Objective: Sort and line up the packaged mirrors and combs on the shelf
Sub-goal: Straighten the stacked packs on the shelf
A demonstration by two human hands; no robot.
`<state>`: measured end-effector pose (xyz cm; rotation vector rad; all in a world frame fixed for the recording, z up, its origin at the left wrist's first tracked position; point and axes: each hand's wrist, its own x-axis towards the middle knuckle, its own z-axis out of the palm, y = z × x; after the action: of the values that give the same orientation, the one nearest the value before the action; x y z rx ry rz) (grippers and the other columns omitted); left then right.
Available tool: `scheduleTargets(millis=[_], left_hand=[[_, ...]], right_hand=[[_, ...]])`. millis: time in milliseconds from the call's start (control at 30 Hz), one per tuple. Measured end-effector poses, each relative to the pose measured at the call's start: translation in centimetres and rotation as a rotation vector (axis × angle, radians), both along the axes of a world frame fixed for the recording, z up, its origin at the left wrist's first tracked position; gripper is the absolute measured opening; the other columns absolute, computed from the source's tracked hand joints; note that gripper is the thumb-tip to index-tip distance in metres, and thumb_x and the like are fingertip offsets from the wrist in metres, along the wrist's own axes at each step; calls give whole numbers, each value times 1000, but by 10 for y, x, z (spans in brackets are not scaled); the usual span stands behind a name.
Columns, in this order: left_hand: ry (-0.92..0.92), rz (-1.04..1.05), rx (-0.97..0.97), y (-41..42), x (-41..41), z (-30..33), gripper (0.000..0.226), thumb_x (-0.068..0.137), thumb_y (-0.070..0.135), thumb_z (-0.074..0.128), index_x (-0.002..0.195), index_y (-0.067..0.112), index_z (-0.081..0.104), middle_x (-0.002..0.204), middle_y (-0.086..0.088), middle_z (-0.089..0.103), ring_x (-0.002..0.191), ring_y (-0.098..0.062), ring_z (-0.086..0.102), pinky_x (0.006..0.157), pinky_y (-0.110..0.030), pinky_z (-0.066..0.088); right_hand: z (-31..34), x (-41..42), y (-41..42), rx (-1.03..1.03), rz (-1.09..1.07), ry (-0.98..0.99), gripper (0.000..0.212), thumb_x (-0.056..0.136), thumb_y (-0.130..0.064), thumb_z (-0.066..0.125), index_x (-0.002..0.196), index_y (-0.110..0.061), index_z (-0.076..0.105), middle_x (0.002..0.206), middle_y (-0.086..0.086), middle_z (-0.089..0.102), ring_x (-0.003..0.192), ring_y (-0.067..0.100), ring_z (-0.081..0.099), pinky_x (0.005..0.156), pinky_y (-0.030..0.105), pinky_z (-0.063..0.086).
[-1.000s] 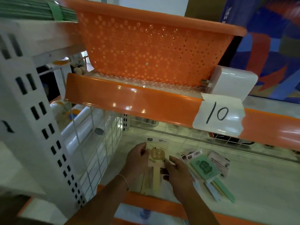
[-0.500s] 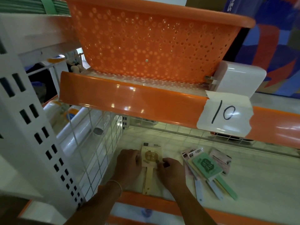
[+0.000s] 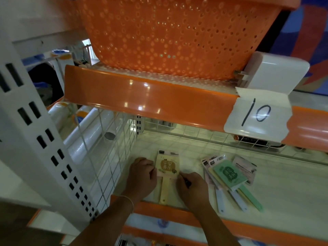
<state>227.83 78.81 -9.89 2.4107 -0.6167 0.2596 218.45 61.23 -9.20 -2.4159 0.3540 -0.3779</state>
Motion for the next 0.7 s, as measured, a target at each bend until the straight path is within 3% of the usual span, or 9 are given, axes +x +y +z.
scheduleTargets(millis=[133,400,700], left_hand=[[-41,-25,41,2,-3,1,38,77,33,44,75,11,75,86,2,69,96,-21,58,82,-40,53],[-41,-13,36,1,-2,1,19,73,21,57,73,12,73,83,2,68,93,-21,58,80,-39,52],[-25,-4,35,0,-2,1,19,74,19,56,70,11,73,80,2,69,90,-19,59,79,-37,51]], right_hand=[[1,-1,0,36,-17,15,27,86,-29,57,63,-17,62,61,-4,58,62,8,54,55,26,46],[11,-6,4,63,-41,-3,22,84,-25,65,65,-17,70,65,0,61,65,9,57,59,27,48],[14,-6,4,55,-48,10,22,84,-27,66,65,-17,70,65,-2,60,62,7,56,58,27,47]])
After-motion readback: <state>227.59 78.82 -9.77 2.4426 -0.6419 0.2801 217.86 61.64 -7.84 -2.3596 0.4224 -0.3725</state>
